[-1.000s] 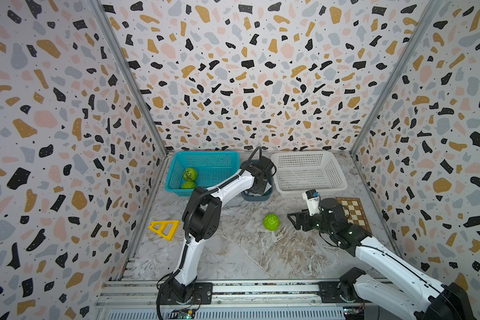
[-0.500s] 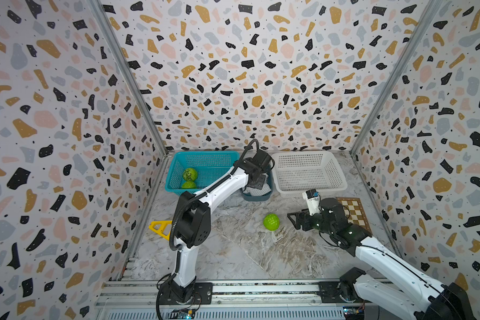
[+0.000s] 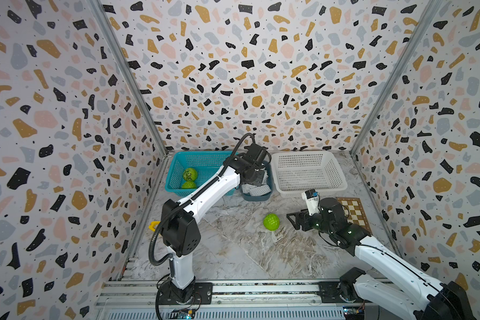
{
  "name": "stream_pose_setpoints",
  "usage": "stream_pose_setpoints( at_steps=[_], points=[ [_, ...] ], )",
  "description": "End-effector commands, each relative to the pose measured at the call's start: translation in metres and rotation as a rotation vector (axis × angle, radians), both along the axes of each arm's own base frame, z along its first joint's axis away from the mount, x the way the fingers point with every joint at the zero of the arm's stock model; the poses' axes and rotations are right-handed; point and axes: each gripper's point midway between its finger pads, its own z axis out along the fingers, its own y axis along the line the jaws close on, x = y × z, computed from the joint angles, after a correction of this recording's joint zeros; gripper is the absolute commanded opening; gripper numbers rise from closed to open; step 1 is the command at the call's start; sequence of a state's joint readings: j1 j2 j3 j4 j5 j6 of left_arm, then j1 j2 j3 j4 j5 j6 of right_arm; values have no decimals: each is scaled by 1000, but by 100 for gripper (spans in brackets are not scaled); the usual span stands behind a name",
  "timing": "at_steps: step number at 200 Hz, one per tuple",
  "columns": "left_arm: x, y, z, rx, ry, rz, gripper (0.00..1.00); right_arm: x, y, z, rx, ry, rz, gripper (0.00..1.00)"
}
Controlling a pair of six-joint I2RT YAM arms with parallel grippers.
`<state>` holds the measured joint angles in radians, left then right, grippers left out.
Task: Sleeve custard apples in foam nets
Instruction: Pick up the foam net from the storage box, then open the foam net.
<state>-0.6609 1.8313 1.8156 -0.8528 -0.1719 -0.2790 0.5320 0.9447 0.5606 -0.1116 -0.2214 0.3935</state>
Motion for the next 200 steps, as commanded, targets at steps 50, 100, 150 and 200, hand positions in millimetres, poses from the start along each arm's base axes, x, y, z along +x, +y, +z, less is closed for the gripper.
stream_pose_setpoints(
  at_steps=[50,100,150,200],
  points=[
    [-60,-14,32,-334,68,-67,0,5,21,58,205,-72,105,85],
    [-102,-14,36,-510,113,-89,0,-9,34,82,341,-81,230,87],
    [-125,-13,30,-558,126,-87,0,-25,46,85,423,-35,305,92],
    [-131,-12,15,-482,86,-46,0,-21,51,73,363,64,230,98]
  ],
)
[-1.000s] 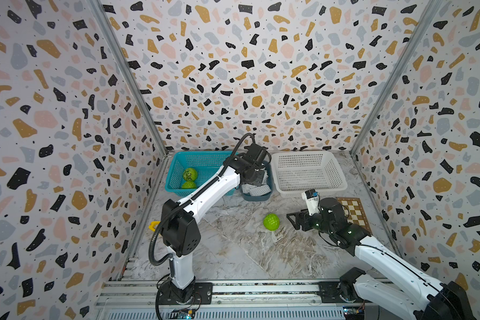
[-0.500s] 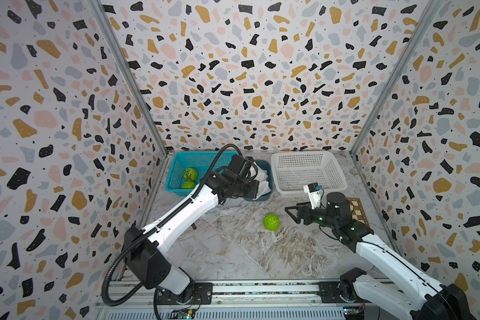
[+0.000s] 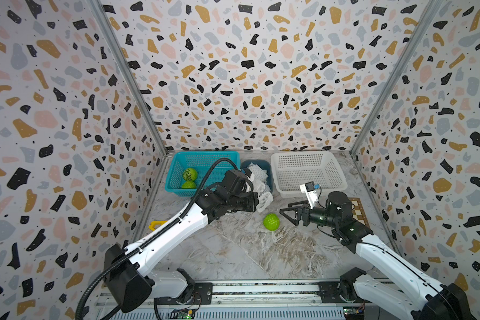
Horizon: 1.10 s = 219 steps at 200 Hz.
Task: Sleeve custard apples in foam nets
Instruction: Open the foam net.
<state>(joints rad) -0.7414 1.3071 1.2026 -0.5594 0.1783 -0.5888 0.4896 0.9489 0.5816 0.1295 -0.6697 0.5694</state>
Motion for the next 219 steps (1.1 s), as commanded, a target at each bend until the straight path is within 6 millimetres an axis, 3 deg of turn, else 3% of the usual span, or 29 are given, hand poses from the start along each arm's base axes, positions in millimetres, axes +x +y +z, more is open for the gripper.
stream_pose_setpoints(
  at_steps=[1,26,66,84,131,170,219],
  points=[
    [3,-1,5,5,-57,40,0,5,1,1,-36,56,-44,98],
    [1,-6,0,15,-70,54,0,8,2,-4,-55,124,-70,98],
    [7,0,3,67,-122,68,0,8,6,0,-64,95,-78,98],
    [17,6,7,127,-172,82,0,13,4,-2,-69,88,-96,97],
    [49,-3,10,203,-222,54,0,30,1,3,-91,58,-147,97],
    [79,-7,-2,210,-196,56,0,56,-6,10,-86,53,-210,93],
    [101,-14,-12,236,-201,43,0,101,7,15,-92,83,-258,86]
  ],
)
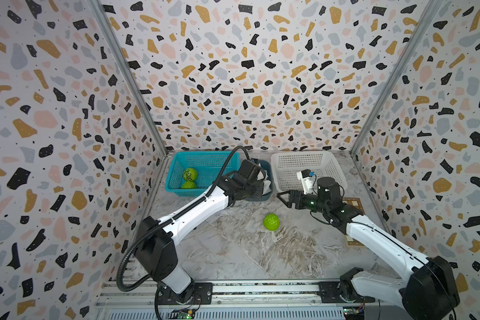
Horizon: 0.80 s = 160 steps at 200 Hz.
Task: Sleeve custard apples in foam nets
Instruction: Open the foam net.
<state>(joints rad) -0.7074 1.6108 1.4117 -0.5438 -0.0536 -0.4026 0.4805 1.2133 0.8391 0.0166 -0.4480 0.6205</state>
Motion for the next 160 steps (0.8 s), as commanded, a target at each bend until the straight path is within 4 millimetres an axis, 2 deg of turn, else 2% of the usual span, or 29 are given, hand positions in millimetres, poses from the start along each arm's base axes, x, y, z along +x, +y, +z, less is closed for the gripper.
stream_pose_setpoints(
  at_steps=[1,18,45,105,160],
  points=[
    [14,-8,18,-25,-52,-28,0,24,5,16,13,-26,-29,85],
    [18,-8,15,-12,-53,-27,0,36,13,15,14,-12,-26,83],
    [22,-4,11,-11,-45,-13,0,51,21,1,0,34,-35,79],
    [27,-5,-2,11,-34,-15,0,60,42,-2,7,38,2,80],
    [29,-7,-4,6,-34,-19,0,71,54,-18,-2,91,7,76]
  ],
)
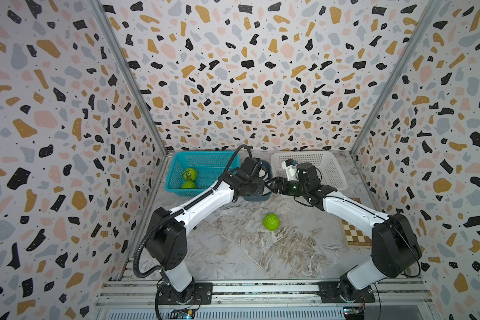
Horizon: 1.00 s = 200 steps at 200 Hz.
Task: Sleeve custard apples in foam nets
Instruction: Open the foam net.
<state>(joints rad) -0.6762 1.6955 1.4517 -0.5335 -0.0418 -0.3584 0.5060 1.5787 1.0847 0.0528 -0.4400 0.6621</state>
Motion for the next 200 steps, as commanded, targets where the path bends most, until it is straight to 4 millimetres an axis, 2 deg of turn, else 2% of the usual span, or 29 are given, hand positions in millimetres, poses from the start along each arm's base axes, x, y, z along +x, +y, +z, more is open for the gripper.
stream_pose_setpoints(
  at_steps=[1,37,56,81,116,132,144,156,173,200],
  points=[
    [9,-7,15,-34,-50,-9,0,7,8,11,21,-11,6,75],
    [10,-6,16,-30,-57,-10,0,12,12,-2,6,20,5,64],
    [10,-8,15,-29,-57,-14,0,15,14,-6,7,29,9,49],
    [14,-8,13,-30,-51,-19,0,21,9,-8,-3,26,-2,24],
    [22,-5,9,-64,-25,-17,1,26,-7,-14,-17,31,-36,4],
    [26,-4,7,-82,-9,-11,9,27,-12,-15,-24,29,-47,2],
    [29,-4,5,-90,1,-10,20,26,-18,-16,-32,29,-60,1],
    [32,-4,3,-96,11,-10,24,25,-24,-16,-40,23,-74,1],
    [35,-5,-1,-107,31,-15,34,23,-34,-16,-47,16,-95,1],
    [36,-3,-4,-106,49,-8,38,18,-48,-9,-49,-2,-114,1]
  ],
)
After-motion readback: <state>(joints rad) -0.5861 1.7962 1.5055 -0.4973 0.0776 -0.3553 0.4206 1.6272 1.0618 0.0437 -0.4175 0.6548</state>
